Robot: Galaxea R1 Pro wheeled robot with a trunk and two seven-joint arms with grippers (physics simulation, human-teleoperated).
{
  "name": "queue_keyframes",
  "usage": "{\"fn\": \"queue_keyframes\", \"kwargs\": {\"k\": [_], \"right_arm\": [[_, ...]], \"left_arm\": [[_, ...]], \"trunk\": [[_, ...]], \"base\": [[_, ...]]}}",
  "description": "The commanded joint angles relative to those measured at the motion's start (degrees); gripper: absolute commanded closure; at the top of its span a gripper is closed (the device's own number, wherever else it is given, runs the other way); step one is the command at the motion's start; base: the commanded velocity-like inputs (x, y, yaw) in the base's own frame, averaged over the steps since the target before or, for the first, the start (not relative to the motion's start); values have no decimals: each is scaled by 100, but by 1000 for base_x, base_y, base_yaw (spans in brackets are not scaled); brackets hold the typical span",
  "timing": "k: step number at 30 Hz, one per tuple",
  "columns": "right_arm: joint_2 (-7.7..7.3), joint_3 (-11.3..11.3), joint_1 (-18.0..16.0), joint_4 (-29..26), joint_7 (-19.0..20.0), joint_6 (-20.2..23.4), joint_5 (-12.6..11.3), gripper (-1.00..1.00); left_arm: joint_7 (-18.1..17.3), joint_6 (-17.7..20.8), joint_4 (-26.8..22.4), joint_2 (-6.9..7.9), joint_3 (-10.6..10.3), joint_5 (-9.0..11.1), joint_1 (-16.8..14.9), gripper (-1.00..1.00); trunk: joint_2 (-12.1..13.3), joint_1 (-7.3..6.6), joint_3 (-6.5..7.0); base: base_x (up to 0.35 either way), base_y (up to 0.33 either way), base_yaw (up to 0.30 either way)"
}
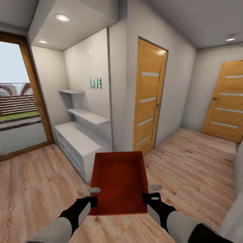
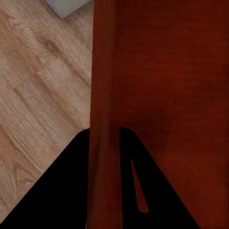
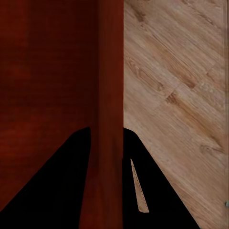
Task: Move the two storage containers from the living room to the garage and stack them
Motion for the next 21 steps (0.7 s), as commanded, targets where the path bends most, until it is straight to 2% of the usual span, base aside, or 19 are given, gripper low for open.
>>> {"fn": "queue_keyframes", "kwargs": {"k": [1, 21], "right_arm": [[-1, -45, -4, 90, -4, 12, -115, 100], [5, -45, -4, 90, -4, 12, -115, 100]], "left_arm": [[53, -82, -39, 4, 123, -75, -6, 100], [53, -79, -39, 2, 123, -75, -6, 100]], "trunk": [[-9, 5, -10], [-9, 5, -10]], "base": [[323, 0, -228], [323, 0, -244]]}}
